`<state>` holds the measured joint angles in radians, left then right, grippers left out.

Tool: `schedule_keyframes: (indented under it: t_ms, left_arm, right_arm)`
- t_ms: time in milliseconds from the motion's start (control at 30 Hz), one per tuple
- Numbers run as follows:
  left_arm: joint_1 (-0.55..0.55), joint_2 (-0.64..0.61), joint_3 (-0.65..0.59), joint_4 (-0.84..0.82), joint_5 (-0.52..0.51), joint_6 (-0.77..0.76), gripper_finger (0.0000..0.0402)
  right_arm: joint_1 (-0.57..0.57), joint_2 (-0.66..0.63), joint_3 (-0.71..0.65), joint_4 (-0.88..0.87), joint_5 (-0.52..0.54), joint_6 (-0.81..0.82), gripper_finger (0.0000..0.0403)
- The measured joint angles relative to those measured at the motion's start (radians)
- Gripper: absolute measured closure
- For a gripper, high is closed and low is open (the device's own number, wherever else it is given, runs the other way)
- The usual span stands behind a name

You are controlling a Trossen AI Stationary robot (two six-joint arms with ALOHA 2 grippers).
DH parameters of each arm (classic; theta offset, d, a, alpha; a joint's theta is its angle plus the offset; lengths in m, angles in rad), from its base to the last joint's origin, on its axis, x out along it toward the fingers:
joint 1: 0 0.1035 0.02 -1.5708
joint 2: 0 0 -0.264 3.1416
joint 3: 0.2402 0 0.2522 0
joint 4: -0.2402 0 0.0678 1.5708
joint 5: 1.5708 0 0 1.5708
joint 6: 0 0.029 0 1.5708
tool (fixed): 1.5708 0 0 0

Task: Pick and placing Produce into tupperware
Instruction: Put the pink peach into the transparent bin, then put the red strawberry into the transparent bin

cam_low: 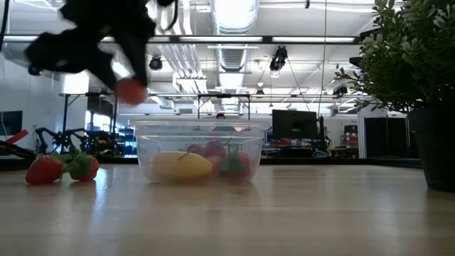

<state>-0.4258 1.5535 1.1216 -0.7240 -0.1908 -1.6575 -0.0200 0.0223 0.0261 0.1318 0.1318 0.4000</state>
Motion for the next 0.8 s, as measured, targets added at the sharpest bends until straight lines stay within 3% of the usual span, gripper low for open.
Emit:
schedule_keyframes:
  t_ms: [100,167,333,500,700,800]
  left_arm:
    - [0.017,-0.047,0.022,0.014,-0.152,0.085,0.0261]
    - [0.049,-0.059,0.025,0.037,-0.196,0.159,0.0261]
    - [0.146,-0.032,0.024,0.122,-0.156,0.301,0.0254]
    - [0.203,0.015,0.024,0.250,-0.120,0.389,0.0221]
    - [0.217,0.018,0.028,0.195,-0.110,0.386,0.0170]
    - [0.216,0.000,0.028,0.128,-0.019,0.380,0.0158]
  right_arm:
    - [0.000,0.000,0.000,0.000,0.000,0.000,0.0157]
    - [0.000,0.000,0.000,0.000,0.000,0.000,0.0156]
    - [0.000,0.000,0.000,0.000,0.000,0.000,0.0152]
    - [0.000,0.000,0.000,0.000,0.000,0.000,0.0153]
    - [0.000,0.000,0.000,0.000,0.000,0.000,0.0151]
    - [0.000,0.000,0.000,0.000,0.000,0.000,0.0150]
